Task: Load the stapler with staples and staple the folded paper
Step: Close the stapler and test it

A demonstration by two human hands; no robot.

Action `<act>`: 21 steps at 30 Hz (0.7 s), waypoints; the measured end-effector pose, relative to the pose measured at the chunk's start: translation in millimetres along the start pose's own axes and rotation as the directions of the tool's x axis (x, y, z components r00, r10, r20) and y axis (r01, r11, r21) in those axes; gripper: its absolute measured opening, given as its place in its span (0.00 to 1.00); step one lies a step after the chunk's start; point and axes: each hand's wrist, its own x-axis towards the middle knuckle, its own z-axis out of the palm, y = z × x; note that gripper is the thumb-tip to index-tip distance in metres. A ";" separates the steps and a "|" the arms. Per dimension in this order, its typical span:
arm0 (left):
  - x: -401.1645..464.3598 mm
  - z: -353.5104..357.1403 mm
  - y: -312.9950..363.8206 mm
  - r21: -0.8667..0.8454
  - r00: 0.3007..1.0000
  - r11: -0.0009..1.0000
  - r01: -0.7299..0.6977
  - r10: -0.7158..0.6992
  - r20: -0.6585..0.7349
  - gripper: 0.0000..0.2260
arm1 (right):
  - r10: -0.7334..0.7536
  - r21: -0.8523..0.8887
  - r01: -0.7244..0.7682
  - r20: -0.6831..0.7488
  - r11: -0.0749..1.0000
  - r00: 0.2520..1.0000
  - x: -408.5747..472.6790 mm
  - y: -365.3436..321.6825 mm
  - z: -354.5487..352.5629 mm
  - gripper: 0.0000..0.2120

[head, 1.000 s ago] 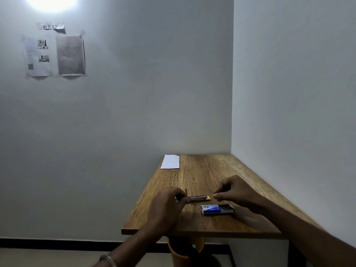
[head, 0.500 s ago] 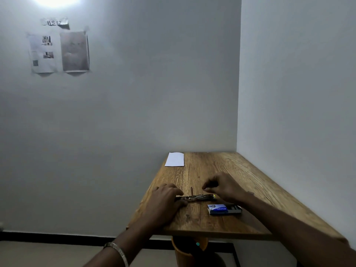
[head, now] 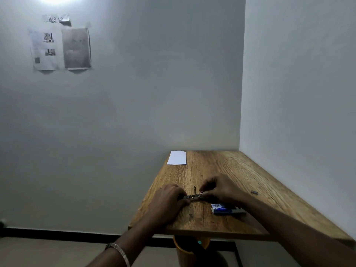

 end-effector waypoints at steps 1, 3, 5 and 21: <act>0.1 0.2 -0.2 -0.009 1.000 1.000 0.002 -0.002 0.002 0.12 | -0.002 0.010 0.002 0.003 1.000 1.000 -0.5 0.0 -0.4 0.07; 0.3 0.7 -0.6 -0.016 1.000 1.000 0.001 -0.001 0.003 0.11 | -0.009 0.009 0.010 -0.004 1.000 1.000 -1.1 0.0 -0.7 0.07; 0.6 1.3 -1.0 -0.019 1.000 1.000 0.005 -0.005 0.000 0.11 | -0.022 -0.002 0.022 -0.017 1.000 1.000 -0.9 0.3 -1.0 0.06; 0.3 1.6 0.4 -0.041 1.000 0.999 -0.007 0.006 -0.022 0.11 | -0.026 0.088 0.023 0.038 0.996 0.999 0.8 6.6 -5.8 0.05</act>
